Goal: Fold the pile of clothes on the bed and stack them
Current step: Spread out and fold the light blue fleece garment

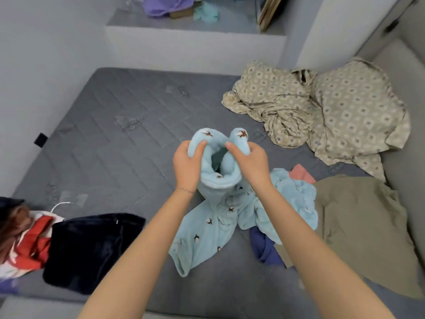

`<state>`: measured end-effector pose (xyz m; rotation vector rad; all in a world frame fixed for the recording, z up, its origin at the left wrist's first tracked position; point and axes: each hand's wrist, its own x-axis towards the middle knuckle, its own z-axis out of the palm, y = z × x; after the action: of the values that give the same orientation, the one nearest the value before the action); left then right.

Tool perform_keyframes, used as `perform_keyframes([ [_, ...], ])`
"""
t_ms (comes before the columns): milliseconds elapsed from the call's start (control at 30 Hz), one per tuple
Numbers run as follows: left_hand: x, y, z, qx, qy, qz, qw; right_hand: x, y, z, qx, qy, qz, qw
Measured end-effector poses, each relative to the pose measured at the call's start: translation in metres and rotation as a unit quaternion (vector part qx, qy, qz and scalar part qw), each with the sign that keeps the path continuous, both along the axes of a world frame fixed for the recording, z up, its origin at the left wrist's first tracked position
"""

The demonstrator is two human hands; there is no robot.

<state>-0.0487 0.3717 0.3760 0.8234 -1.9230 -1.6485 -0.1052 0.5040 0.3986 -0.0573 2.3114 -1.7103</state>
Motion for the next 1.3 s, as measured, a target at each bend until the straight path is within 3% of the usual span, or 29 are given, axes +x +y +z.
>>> perform_keyframes([
  [200, 0.047, -0.007, 0.07, 0.027, 0.042, 0.052, 0.997, 0.038, -0.009, 0.077, -0.033, 0.056, 0.014, 0.998],
  [400, 0.081, -0.032, 0.133, -0.006, 0.087, 0.033, 0.996, 0.074, -0.02, 0.13, -0.09, 0.072, 0.026, 0.993],
  [633, 0.12, -0.087, 0.178, -0.024, 0.155, 0.025, 0.987, 0.116, -0.042, 0.161, -0.071, 0.057, 0.136, 0.987],
  [733, 0.139, -0.115, 0.19, -0.057, 0.146, -0.033, 0.987, 0.135, -0.056, 0.163, -0.017, 0.055, 0.18, 0.982],
  [967, 0.172, -0.173, 0.217, -0.046, 0.101, -0.192, 0.975, 0.177, -0.11, 0.167, 0.163, 0.225, 0.107, 0.955],
  [1067, 0.178, -0.191, 0.234, -0.054, 0.092, -0.275, 0.956, 0.185, -0.122, 0.174, 0.118, 0.224, 0.109, 0.961],
  [1300, 0.177, -0.203, 0.276, -0.077, 0.123, -0.42, 0.896, 0.198, -0.125, 0.188, -0.024, 0.144, 0.239, 0.96],
])
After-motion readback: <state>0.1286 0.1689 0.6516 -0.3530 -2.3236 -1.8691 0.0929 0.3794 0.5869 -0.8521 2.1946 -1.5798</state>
